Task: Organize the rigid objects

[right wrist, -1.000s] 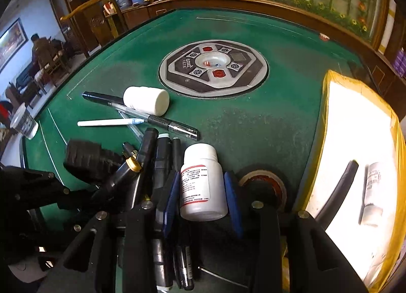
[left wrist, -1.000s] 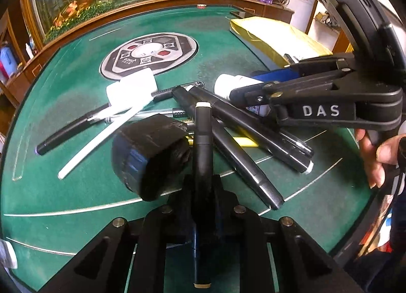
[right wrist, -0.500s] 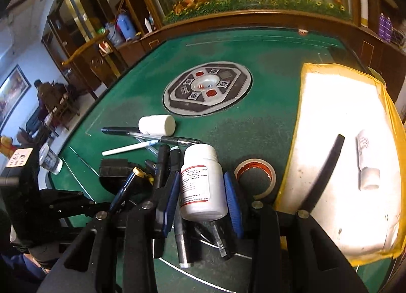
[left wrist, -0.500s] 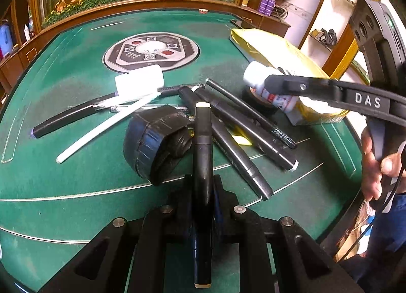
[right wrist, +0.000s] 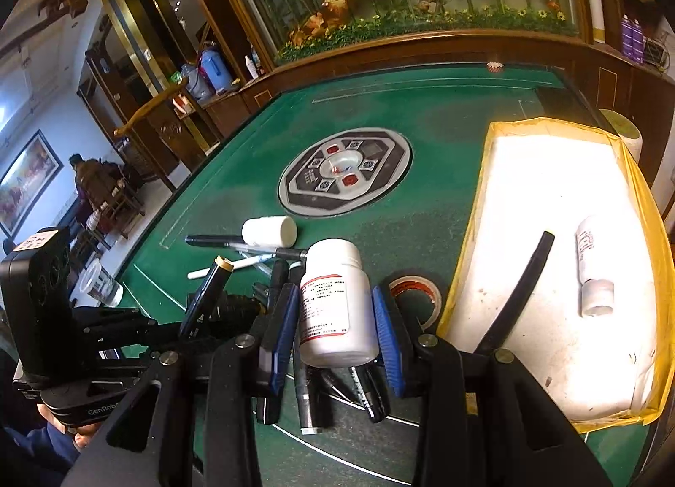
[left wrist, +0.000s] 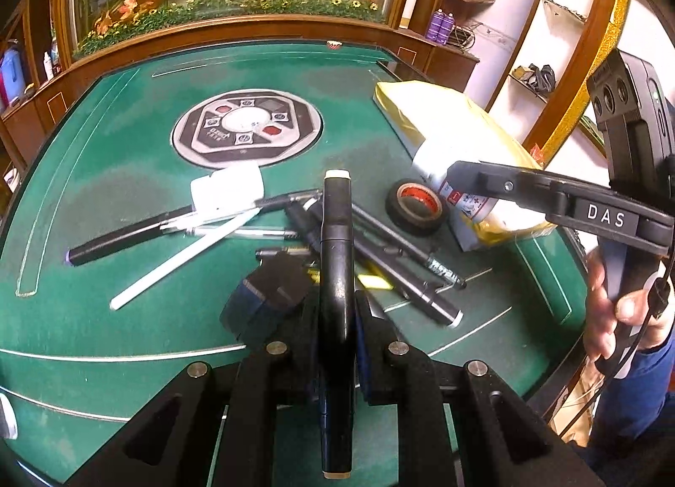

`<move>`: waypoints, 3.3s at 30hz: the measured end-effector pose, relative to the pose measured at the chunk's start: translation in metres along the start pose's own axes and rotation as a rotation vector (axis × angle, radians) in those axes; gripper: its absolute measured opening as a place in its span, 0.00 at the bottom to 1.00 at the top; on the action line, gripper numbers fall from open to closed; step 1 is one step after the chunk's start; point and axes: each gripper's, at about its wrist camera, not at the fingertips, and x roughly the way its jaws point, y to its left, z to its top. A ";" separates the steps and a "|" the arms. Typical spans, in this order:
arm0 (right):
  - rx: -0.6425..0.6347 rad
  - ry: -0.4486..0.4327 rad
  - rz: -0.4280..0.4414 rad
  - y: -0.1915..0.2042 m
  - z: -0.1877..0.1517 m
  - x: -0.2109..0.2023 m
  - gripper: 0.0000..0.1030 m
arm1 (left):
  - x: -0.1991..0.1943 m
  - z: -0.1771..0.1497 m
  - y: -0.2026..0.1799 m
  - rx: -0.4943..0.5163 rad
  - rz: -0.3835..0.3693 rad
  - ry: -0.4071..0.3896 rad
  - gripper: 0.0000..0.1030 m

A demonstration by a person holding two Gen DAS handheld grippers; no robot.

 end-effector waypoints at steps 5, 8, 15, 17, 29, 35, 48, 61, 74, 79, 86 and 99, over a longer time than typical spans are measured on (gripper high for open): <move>0.027 -0.027 0.000 -0.015 0.003 -0.010 0.34 | 0.000 0.014 -0.008 0.010 -0.042 0.001 0.14; 0.050 -0.047 -0.009 -0.027 0.006 -0.017 0.34 | 0.001 0.025 -0.015 0.013 -0.058 0.003 0.14; 0.147 -0.131 -0.062 -0.075 0.004 -0.052 0.34 | 0.018 0.052 -0.041 0.019 -0.116 0.038 0.13; 0.184 -0.147 -0.085 -0.094 0.000 -0.062 0.34 | 0.025 0.059 -0.054 0.027 -0.133 0.052 0.13; 0.269 -0.109 -0.100 -0.138 -0.016 -0.056 0.34 | 0.081 0.098 -0.130 0.073 -0.181 0.143 0.13; 0.277 -0.041 -0.102 -0.140 -0.023 -0.033 0.34 | 0.111 0.101 -0.146 0.075 -0.158 0.193 0.13; 0.261 -0.031 -0.178 -0.143 -0.030 -0.033 0.34 | 0.123 0.097 -0.149 0.070 -0.143 0.201 0.15; 0.206 -0.105 -0.165 -0.111 -0.028 -0.067 0.40 | 0.064 0.080 -0.131 0.092 -0.149 0.094 0.48; 0.118 -0.079 -0.085 -0.059 -0.021 -0.052 0.41 | -0.033 0.014 -0.017 0.128 0.057 -0.093 0.72; 0.021 -0.032 -0.080 -0.029 -0.013 -0.033 0.55 | -0.028 -0.008 0.023 0.162 0.104 -0.068 0.76; -0.207 0.080 -0.117 0.004 0.008 -0.010 0.60 | 0.005 -0.006 0.031 0.225 0.143 0.002 0.76; -0.698 0.459 -0.078 0.019 0.022 0.050 0.64 | 0.022 -0.005 0.031 0.191 0.176 0.048 0.39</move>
